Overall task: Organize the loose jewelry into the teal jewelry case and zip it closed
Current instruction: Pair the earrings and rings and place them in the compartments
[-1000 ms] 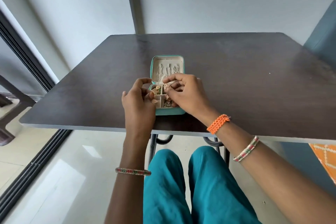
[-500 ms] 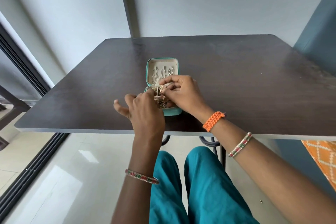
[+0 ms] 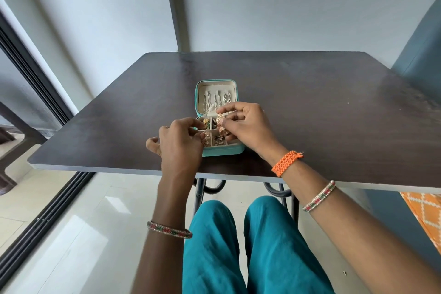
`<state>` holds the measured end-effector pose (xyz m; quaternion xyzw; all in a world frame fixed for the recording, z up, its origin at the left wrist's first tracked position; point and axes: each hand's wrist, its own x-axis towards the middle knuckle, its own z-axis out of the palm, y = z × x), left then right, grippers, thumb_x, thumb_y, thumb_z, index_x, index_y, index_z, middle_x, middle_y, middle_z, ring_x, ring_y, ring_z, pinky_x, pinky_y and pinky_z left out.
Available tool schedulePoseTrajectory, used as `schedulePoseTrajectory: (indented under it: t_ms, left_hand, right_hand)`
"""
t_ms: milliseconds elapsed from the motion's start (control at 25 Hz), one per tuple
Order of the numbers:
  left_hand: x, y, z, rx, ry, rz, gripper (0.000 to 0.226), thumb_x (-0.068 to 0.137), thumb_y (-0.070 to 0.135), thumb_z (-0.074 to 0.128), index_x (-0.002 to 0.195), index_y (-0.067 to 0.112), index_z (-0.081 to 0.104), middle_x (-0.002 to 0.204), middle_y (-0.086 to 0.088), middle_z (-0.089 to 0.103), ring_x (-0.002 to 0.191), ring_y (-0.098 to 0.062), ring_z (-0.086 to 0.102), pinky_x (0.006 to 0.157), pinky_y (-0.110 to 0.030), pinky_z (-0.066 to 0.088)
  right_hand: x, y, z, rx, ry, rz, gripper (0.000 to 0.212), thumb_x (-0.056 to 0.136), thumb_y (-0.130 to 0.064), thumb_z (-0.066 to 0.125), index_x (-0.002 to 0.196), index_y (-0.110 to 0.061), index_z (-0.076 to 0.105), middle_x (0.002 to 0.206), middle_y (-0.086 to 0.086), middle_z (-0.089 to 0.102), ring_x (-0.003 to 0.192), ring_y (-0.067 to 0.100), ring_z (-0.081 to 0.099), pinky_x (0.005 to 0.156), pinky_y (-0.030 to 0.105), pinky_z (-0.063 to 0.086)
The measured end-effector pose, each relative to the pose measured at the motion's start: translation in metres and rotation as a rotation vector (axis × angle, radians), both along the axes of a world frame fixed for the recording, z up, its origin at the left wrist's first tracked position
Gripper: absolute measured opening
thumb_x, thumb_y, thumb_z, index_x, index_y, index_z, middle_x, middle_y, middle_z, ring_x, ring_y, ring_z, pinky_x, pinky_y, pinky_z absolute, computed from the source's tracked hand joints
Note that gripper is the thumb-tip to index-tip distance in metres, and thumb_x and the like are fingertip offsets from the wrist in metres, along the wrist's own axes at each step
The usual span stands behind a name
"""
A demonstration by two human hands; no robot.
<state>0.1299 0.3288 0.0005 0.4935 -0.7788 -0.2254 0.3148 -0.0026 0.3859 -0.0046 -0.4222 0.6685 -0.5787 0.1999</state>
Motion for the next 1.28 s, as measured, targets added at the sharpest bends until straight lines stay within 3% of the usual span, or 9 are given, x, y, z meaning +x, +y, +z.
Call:
schedulePoseTrajectory:
  t_ms: [120, 360, 520, 720, 960, 1120, 1280]
  left_hand:
    - [0.001, 0.003, -0.004, -0.041, 0.020, 0.005, 0.018, 0.088, 0.017, 0.060, 0.098, 0.029, 0.068, 0.098, 0.006, 0.071, 0.112, -0.018, 0.044, 0.079, -0.036, 0.014]
    - [-0.002, 0.012, -0.006, -0.176, -0.136, 0.076, 0.022, 0.088, 0.018, 0.058, 0.103, 0.029, 0.068, 0.107, 0.003, 0.064, 0.108, -0.020, 0.036, 0.079, -0.036, 0.013]
    - [0.002, 0.008, -0.003, -0.076, -0.189, 0.105, 0.015, 0.087, 0.030, 0.061, 0.098, 0.027, 0.070, 0.110, -0.001, 0.053, 0.111, -0.024, 0.032, 0.083, -0.039, 0.019]
    - [0.001, 0.006, -0.004, 0.121, -0.114, 0.022, 0.022, 0.086, 0.034, 0.057, 0.098, 0.023, 0.071, 0.103, 0.001, 0.045, 0.113, -0.024, 0.028, 0.081, -0.037, 0.018]
    - [-0.003, 0.005, 0.001, -0.025, -0.241, 0.121, 0.015, 0.085, 0.027, 0.059, 0.098, 0.022, 0.065, 0.104, -0.004, 0.040, 0.112, -0.027, 0.029, 0.080, -0.037, 0.016]
    - [0.001, -0.006, -0.004, 0.106, -0.112, 0.085, 0.012, 0.086, 0.032, 0.061, 0.096, 0.025, 0.062, 0.113, -0.002, 0.053, 0.114, -0.025, 0.036, 0.080, -0.038, 0.018]
    - [0.007, -0.009, -0.019, 0.162, 0.167, 0.049, 0.008, 0.091, 0.023, 0.053, 0.090, 0.024, 0.061, 0.095, 0.009, 0.062, 0.102, -0.021, 0.055, 0.086, -0.036, 0.025]
  right_hand:
    - [0.001, 0.001, 0.000, -0.017, -0.004, -0.008, 0.019, 0.082, -0.001, 0.065, 0.097, -0.012, 0.070, 0.077, 0.008, 0.072, 0.069, 0.025, 0.071, 0.051, 0.024, 0.056]
    - [0.001, 0.001, -0.001, -0.027, -0.013, 0.002, 0.019, 0.082, -0.001, 0.065, 0.098, -0.011, 0.070, 0.077, 0.010, 0.073, 0.068, 0.020, 0.070, 0.050, 0.021, 0.053]
    - [0.000, 0.002, 0.000, -0.025, -0.022, 0.010, 0.019, 0.082, -0.001, 0.065, 0.097, -0.011, 0.070, 0.078, 0.009, 0.073, 0.070, 0.022, 0.071, 0.050, 0.022, 0.053]
    - [0.001, 0.002, 0.001, -0.014, -0.020, 0.016, 0.019, 0.083, -0.001, 0.064, 0.099, -0.010, 0.069, 0.081, 0.009, 0.073, 0.072, 0.021, 0.072, 0.050, 0.021, 0.053]
    - [0.002, 0.002, 0.002, 0.002, -0.027, 0.017, 0.020, 0.083, -0.001, 0.065, 0.101, -0.009, 0.069, 0.080, 0.007, 0.073, 0.073, 0.019, 0.072, 0.050, 0.020, 0.052]
    - [0.002, 0.003, 0.005, 0.024, -0.053, 0.030, 0.020, 0.083, 0.000, 0.065, 0.100, -0.009, 0.069, 0.080, 0.008, 0.073, 0.073, 0.022, 0.072, 0.051, 0.022, 0.053]
    - [0.003, 0.003, 0.020, 0.028, -0.103, 0.033, 0.018, 0.081, -0.002, 0.068, 0.093, -0.015, 0.070, 0.080, 0.006, 0.073, 0.070, 0.017, 0.067, 0.046, 0.021, 0.049]
